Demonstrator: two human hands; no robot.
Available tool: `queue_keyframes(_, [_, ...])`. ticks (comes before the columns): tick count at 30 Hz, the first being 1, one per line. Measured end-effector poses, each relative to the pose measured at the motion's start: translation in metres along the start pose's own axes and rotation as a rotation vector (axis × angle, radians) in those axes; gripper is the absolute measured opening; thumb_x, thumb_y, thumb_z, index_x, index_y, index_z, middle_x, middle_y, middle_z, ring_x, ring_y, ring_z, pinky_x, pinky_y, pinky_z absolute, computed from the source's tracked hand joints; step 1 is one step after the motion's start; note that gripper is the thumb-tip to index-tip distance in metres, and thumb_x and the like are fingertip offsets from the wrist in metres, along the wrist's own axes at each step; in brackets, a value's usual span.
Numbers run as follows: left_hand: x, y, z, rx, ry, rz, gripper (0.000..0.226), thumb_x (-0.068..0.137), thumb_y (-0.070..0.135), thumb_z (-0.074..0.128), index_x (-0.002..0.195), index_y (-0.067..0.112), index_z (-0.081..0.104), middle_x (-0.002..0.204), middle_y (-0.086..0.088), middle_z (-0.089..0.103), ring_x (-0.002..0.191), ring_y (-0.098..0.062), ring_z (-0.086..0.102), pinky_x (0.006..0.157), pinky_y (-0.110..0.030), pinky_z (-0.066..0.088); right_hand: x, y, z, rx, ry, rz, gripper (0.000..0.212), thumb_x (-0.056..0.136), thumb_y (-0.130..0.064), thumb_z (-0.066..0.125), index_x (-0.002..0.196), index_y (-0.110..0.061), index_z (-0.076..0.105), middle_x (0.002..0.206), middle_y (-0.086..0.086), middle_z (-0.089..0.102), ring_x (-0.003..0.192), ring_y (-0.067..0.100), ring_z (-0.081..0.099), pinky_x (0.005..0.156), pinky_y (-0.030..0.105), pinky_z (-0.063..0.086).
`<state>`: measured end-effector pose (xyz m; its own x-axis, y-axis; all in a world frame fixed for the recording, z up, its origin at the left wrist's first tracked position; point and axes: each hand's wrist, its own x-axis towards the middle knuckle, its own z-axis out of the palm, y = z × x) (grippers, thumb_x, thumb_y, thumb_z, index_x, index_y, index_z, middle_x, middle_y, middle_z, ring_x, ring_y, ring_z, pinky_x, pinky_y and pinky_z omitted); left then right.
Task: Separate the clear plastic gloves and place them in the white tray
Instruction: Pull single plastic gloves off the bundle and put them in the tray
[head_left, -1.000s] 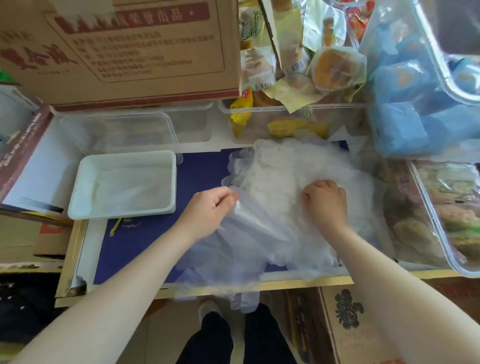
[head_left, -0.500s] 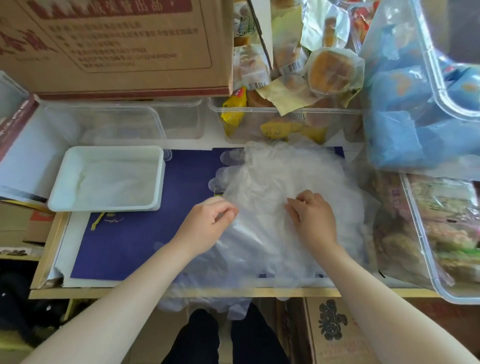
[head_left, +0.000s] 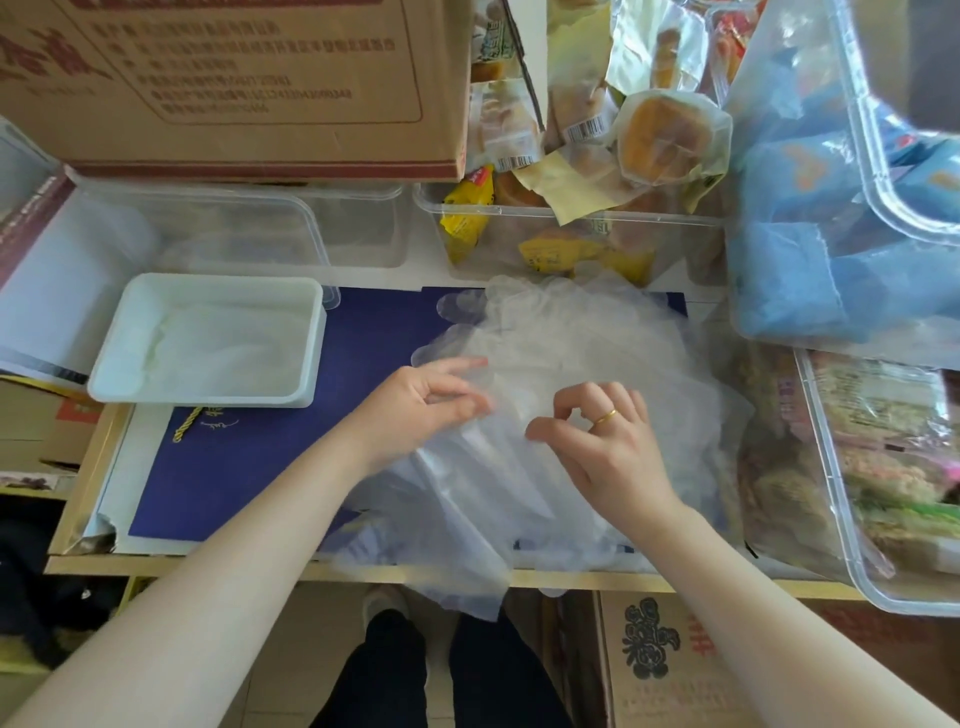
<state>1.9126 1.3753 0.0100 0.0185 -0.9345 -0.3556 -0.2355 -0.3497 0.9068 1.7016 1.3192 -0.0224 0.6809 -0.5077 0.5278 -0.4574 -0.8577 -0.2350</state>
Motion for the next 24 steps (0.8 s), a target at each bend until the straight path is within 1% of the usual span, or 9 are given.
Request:
queue_keyframes(3, [-0.003, -0.004, -0.003, 0.058, 0.071, -0.049, 0.013, 0.088, 0.019, 0.062, 0.086, 0.02, 0.075, 0.098, 0.007, 0.071, 0.088, 0.001, 0.061, 0.085, -0.021, 0.043, 0.003, 0.003, -0.002, 0.056, 0.011, 0.109, 0.024, 0.084, -0.006, 0.06, 0.09, -0.028, 0.052, 0.097, -0.002, 0.041, 0.079, 0.018, 0.037, 0.066, 0.032, 0.03])
queue_keyframes(5, [-0.01, -0.007, -0.004, 0.086, 0.137, -0.04, 0.015, 0.089, 0.021, 0.06, 0.086, 0.023, 0.075, 0.092, 0.002, 0.072, 0.087, -0.014, 0.062, 0.082, -0.029, 0.045, 0.006, 0.004, -0.003, 0.187, -0.055, 0.229, 0.018, 0.085, -0.015, 0.05, 0.093, -0.031, 0.053, 0.11, -0.001, 0.046, 0.096, 0.021, 0.041, 0.077, 0.032, 0.036])
queue_keyframes(7, [-0.017, -0.008, -0.007, 0.112, 0.171, 0.008, 0.014, 0.089, 0.021, 0.06, 0.089, 0.021, 0.074, 0.096, 0.003, 0.072, 0.093, -0.015, 0.063, 0.088, -0.028, 0.046, 0.015, 0.001, -0.008, 0.555, -0.175, 0.503, 0.037, 0.075, -0.018, 0.048, 0.107, -0.038, 0.05, 0.134, -0.003, 0.04, 0.123, 0.017, 0.035, 0.094, 0.027, 0.032])
queue_keyframes(9, [-0.022, -0.007, -0.011, 0.132, 0.179, 0.079, 0.015, 0.088, 0.022, 0.06, 0.092, 0.017, 0.074, 0.1, 0.007, 0.071, 0.096, -0.009, 0.063, 0.09, -0.026, 0.047, 0.029, -0.002, -0.018, 0.985, -0.205, 0.821, 0.052, 0.08, -0.024, 0.054, 0.127, -0.04, 0.038, 0.142, -0.012, 0.035, 0.13, 0.006, 0.033, 0.096, 0.018, 0.03])
queue_keyframes(11, [-0.029, -0.003, -0.016, 0.141, 0.164, 0.148, 0.023, 0.084, 0.032, 0.058, 0.094, 0.018, 0.073, 0.1, 0.009, 0.07, 0.098, -0.006, 0.063, 0.09, -0.024, 0.048, 0.046, 0.0, -0.025, 1.084, -0.262, 0.976, 0.055, 0.086, -0.038, 0.06, 0.135, -0.033, 0.036, 0.133, -0.013, 0.047, 0.119, -0.001, 0.046, 0.089, 0.014, 0.039])
queue_keyframes(17, [-0.042, -0.004, -0.035, 0.113, 0.14, 0.224, 0.023, 0.079, 0.04, 0.056, 0.091, 0.028, 0.072, 0.101, 0.012, 0.07, 0.1, -0.006, 0.063, 0.09, -0.021, 0.048, 0.089, -0.004, -0.026, 0.921, -0.601, 0.814, 0.016, 0.082, -0.02, 0.069, 0.098, -0.022, 0.066, 0.094, -0.008, 0.069, 0.084, -0.002, 0.064, 0.079, 0.009, 0.047])
queue_keyframes(19, [-0.047, -0.005, -0.04, 0.067, 0.149, 0.229, 0.021, 0.079, 0.038, 0.057, 0.091, 0.028, 0.071, 0.102, 0.013, 0.07, 0.102, -0.006, 0.063, 0.091, -0.019, 0.047, 0.1, -0.007, -0.024, 0.923, -0.622, 0.779, 0.002, 0.085, -0.014, 0.066, 0.084, -0.015, 0.068, 0.08, -0.005, 0.068, 0.075, 0.005, 0.062, 0.08, 0.02, 0.048])
queue_keyframes(20, [-0.05, -0.004, -0.043, 0.047, 0.158, 0.225, 0.021, 0.079, 0.037, 0.057, 0.091, 0.027, 0.071, 0.101, 0.014, 0.07, 0.102, -0.006, 0.063, 0.09, -0.017, 0.046, 0.104, -0.007, -0.025, 0.949, -0.629, 0.759, 0.007, 0.087, -0.012, 0.063, 0.081, -0.012, 0.066, 0.074, -0.006, 0.067, 0.07, 0.006, 0.061, 0.076, 0.022, 0.049])
queue_keyframes(24, [-0.055, -0.011, -0.058, -0.015, 0.371, 0.128, 0.014, 0.089, 0.022, 0.058, 0.082, 0.026, 0.07, 0.091, 0.015, 0.07, 0.092, -0.001, 0.062, 0.082, -0.011, 0.043, 0.113, -0.003, -0.03, 1.124, -0.493, 0.89, 0.015, 0.093, -0.009, 0.052, 0.079, -0.01, 0.056, 0.062, -0.007, 0.065, 0.049, 0.005, 0.05, 0.052, 0.018, 0.038])
